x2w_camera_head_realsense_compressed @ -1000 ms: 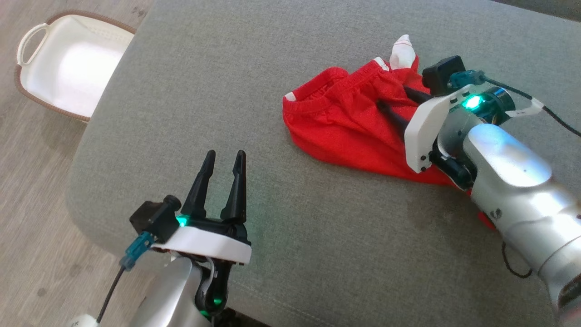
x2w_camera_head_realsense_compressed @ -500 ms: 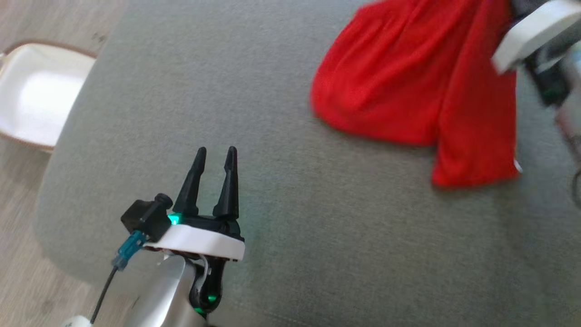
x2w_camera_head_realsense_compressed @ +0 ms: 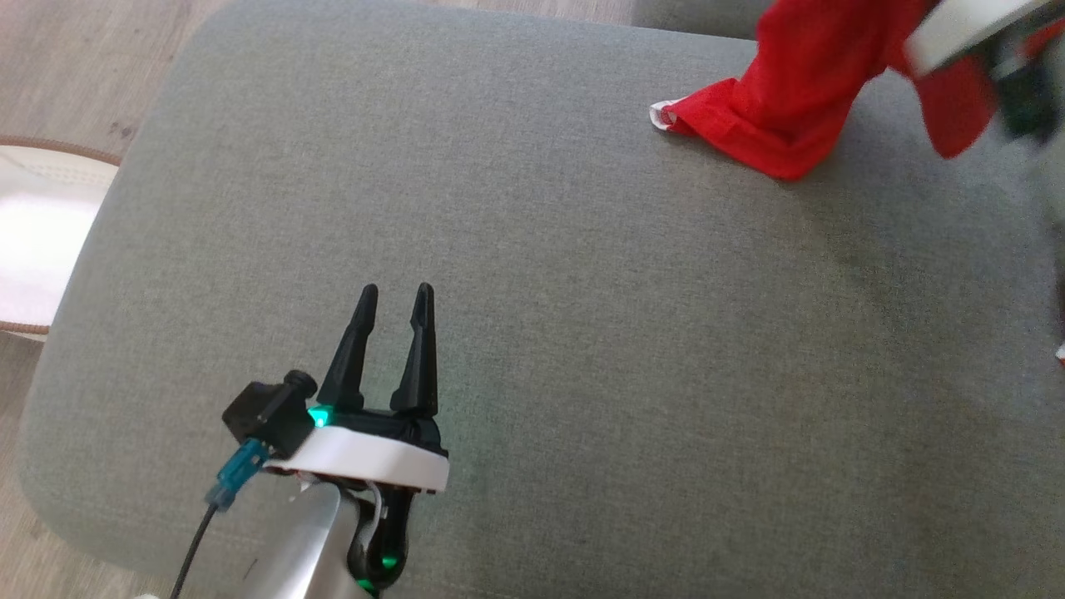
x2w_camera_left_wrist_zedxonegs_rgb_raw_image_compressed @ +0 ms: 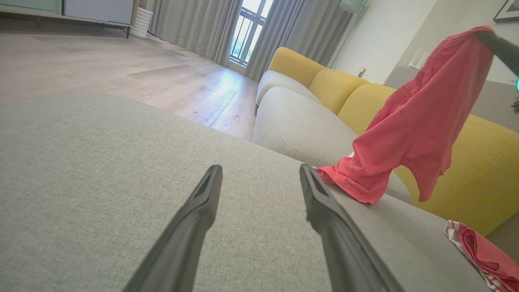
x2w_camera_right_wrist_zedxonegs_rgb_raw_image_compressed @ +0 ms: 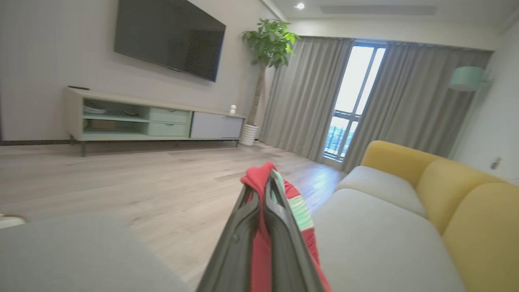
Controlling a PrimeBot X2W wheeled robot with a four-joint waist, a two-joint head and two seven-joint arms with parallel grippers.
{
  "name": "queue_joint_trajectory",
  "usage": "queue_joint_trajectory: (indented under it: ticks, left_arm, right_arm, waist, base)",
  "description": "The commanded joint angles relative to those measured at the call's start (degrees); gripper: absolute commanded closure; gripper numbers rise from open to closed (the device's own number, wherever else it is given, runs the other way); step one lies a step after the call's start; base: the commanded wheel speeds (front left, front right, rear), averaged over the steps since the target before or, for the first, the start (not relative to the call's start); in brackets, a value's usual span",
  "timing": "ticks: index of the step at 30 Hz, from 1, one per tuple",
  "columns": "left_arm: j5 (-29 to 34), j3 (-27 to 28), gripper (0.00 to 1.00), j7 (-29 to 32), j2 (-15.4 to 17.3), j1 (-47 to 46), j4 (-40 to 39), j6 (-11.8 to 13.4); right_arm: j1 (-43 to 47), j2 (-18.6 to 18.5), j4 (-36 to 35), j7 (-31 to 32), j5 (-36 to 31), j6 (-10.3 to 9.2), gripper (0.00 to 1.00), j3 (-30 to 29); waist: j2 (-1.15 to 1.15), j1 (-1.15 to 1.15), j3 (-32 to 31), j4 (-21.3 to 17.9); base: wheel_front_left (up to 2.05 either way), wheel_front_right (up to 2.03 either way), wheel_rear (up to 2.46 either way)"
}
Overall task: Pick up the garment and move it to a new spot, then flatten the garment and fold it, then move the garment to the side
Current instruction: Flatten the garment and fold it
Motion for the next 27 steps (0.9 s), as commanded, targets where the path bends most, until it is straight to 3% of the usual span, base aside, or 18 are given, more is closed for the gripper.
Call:
queue_joint_trajectory:
  ticks: [1, 3, 13, 14, 15, 20, 27]
  left_arm:
    - [0.64, 2.01, 0.0, -0.55, 0.47, -0.49, -1.91, 0.43]
    - [0.7, 1.93, 0.0, -0.55, 0.47, -0.44, -1.82, 0.41]
    - [1.36, 1.95, 0.0, -0.55, 0.47, -0.28, -0.4, 0.28]
    - [1.38, 1.91, 0.0, -0.55, 0.47, -0.31, -0.31, 0.27]
    - [1.37, 1.91, 0.0, -0.55, 0.47, -0.3, -0.24, 0.29]
    - [1.55, 2.06, 0.0, -0.55, 0.47, 0.1, 0.35, 0.39]
    - [2.43, 3.45, 0.0, -0.55, 0.47, 1.09, 0.77, 0.5]
  right_arm:
    - [3.8, 2.89, -2.72, -0.56, -0.52, -0.04, 1.0, 1.83]
    - [5.44, 3.92, -3.61, -0.56, -0.97, -0.04, 1.0, 3.21]
    - [22.17, 16.1, -6.0, 1.91, 0.33, -0.04, 1.0, 17.32]
    - [23.04, 16.86, -5.57, 1.97, 0.26, -0.04, 0.54, 18.54]
    - [23.85, 17.57, -5.05, 2.07, 0.51, -0.04, 0.0, 19.51]
    - [25.17, 18.82, -3.0, 2.29, 2.04, -0.04, 0.0, 23.04]
    - [24.94, 17.79, -2.09, 1.49, 3.88, -0.04, 0.0, 21.67]
  waist:
    - [0.0, 0.01, -0.04, 0.14]
    - [0.0, 0.01, -0.11, 0.28]
    - [0.0, 0.01, -1.54, 1.27]
    - [0.0, 0.01, -1.66, 1.33]
    - [0.0, 0.01, -1.79, 1.35]
    - [0.0, 0.01, -2.68, 0.8]
    - [0.0, 0.01, -4.49, -1.87]
  base:
    - [0.0, 0.0, 0.0]
    - [0.0, 0.0, 0.0]
    - [0.0, 0.0, 0.0]
    - [0.0, 0.0, 0.0]
    - [0.0, 0.0, 0.0]
    - [0.0, 0.0, 0.0]
    - [0.0, 0.0, 0.0]
